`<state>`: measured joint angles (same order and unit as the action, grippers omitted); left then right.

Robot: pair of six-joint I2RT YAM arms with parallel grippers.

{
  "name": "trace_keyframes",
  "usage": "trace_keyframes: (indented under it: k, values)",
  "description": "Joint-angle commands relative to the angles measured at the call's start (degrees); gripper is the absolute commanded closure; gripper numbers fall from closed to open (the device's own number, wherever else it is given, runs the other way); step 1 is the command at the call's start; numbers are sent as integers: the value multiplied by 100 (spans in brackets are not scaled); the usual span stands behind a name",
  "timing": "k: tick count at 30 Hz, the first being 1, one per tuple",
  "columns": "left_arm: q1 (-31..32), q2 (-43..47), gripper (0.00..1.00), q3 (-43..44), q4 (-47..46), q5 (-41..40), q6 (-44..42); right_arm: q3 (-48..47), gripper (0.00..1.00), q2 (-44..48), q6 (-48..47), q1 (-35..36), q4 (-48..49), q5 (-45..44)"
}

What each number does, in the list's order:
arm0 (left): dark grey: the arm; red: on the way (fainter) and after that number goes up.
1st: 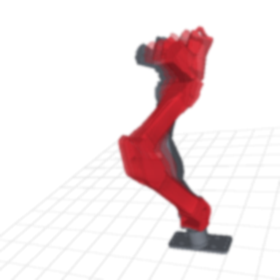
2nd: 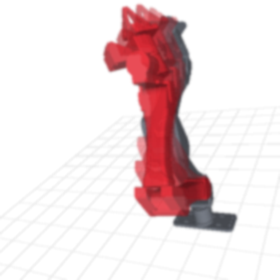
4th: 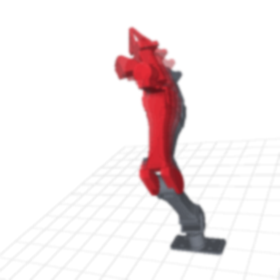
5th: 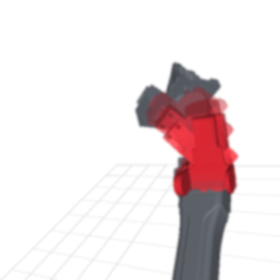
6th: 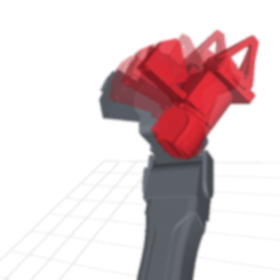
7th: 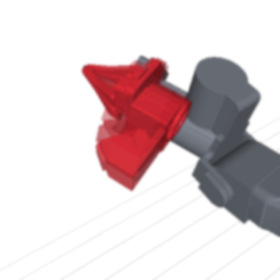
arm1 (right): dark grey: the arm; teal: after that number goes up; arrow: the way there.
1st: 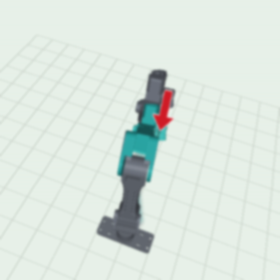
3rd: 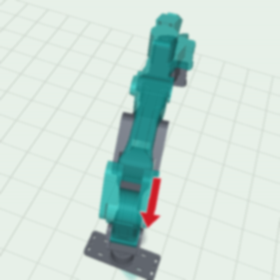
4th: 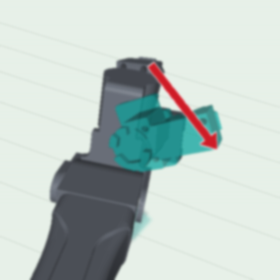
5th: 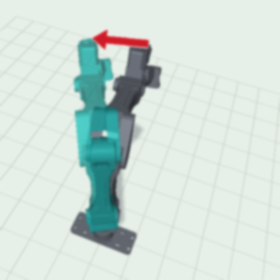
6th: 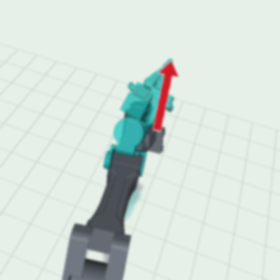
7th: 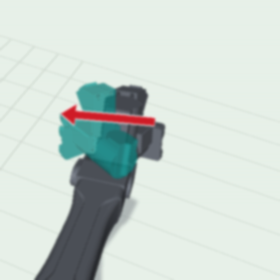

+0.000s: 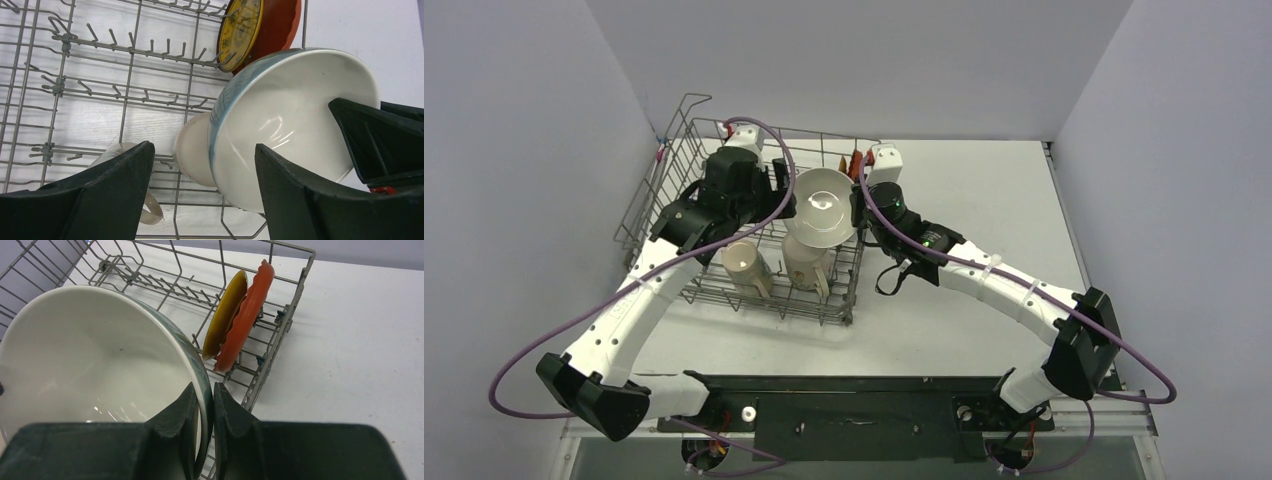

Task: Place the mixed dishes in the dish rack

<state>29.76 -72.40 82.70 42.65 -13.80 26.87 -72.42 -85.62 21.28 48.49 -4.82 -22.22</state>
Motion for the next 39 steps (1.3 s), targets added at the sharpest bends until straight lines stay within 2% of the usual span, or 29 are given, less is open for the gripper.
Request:
trace_keyframes:
  k: [1, 6, 13, 17, 22, 25, 32, 34, 35, 36, 37, 39]
  values:
    - [-37, -308, 31, 493, 182, -45, -296, -179, 100, 614, 251, 9, 1266, 219]
    - [-19, -493, 50, 650, 105, -116, -430, -179, 100, 638, 343, 8, 1318, 392]
    - [145, -743, 59, 897, 296, -386, -714, -219, 100, 662, 363, 10, 1350, 539]
    - [200, -827, 69, 977, 363, -495, -842, -227, 100, 653, 405, 7, 1397, 634]
    - [304, -856, 86, 1066, 402, -684, -1057, -245, 100, 662, 465, 16, 1421, 702]
    - [391, -840, 100, 1117, 414, -1076, -1216, -240, 100, 663, 478, 53, 1462, 702]
    - [731, -488, 100, 988, 142, -2155, -1594, -389, 100, 583, 434, 227, 1414, 606]
    - [761, -369, 100, 941, 45, -2481, -1656, -613, 91, 436, 442, 238, 1183, 639]
    - [760, -318, 100, 952, 14, -2725, -1697, -671, 79, 370, 453, 239, 1029, 639]
    - [764, -301, 100, 956, 5, -2962, -1814, -713, 72, 353, 454, 235, 988, 620]
    - [767, -261, 100, 952, -18, -3098, -1864, -703, 58, 377, 489, 238, 958, 595]
    - [748, -195, 100, 921, -86, -3448, -2073, -672, 45, 462, 538, 208, 937, 564]
